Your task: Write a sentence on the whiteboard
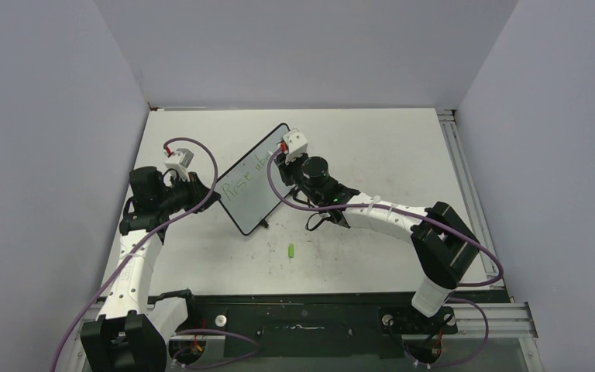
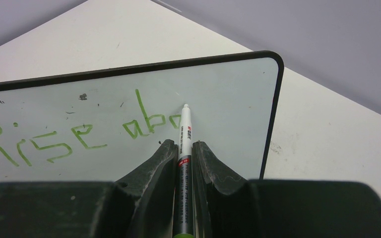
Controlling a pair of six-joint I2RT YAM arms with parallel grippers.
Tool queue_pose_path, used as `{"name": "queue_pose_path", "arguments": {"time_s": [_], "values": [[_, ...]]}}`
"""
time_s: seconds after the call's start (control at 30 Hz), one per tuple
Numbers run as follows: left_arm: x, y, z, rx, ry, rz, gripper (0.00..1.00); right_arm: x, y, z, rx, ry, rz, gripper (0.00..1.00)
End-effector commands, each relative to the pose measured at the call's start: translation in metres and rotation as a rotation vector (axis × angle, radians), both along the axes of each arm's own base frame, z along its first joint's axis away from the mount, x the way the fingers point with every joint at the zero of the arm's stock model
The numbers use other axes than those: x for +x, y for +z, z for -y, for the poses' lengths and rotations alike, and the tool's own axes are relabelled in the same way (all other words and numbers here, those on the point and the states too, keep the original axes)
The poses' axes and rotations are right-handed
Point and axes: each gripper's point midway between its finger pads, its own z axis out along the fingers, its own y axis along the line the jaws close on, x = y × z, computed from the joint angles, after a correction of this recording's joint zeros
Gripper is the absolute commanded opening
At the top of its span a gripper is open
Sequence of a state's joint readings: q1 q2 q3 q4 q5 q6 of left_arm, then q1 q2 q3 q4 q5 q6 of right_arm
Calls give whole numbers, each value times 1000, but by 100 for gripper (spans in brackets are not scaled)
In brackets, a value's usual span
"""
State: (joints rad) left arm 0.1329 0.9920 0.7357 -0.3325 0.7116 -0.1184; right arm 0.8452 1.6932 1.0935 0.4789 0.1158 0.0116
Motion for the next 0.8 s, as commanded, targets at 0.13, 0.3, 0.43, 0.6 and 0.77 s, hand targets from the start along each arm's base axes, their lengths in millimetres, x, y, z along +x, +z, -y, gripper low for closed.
{"name": "queue_pose_path", "arguments": {"time_s": [0.13,0.3,0.43,0.6,0.77], "values": [[7,29,1,2,-11,94,0,4,24,-2,54,-2,53,5],[7,29,1,3,-10,95,0,5,14,2,37,-15,35,5],[7,30,1,2,-11,96,0,4,6,6,25,-23,21,5],[8,30,0,3,-9,96,0,3,-4,12,11,-37,3,5],[7,30,0,3,-10,96,0,3,-10,14,3,-41,-6,5]]}}
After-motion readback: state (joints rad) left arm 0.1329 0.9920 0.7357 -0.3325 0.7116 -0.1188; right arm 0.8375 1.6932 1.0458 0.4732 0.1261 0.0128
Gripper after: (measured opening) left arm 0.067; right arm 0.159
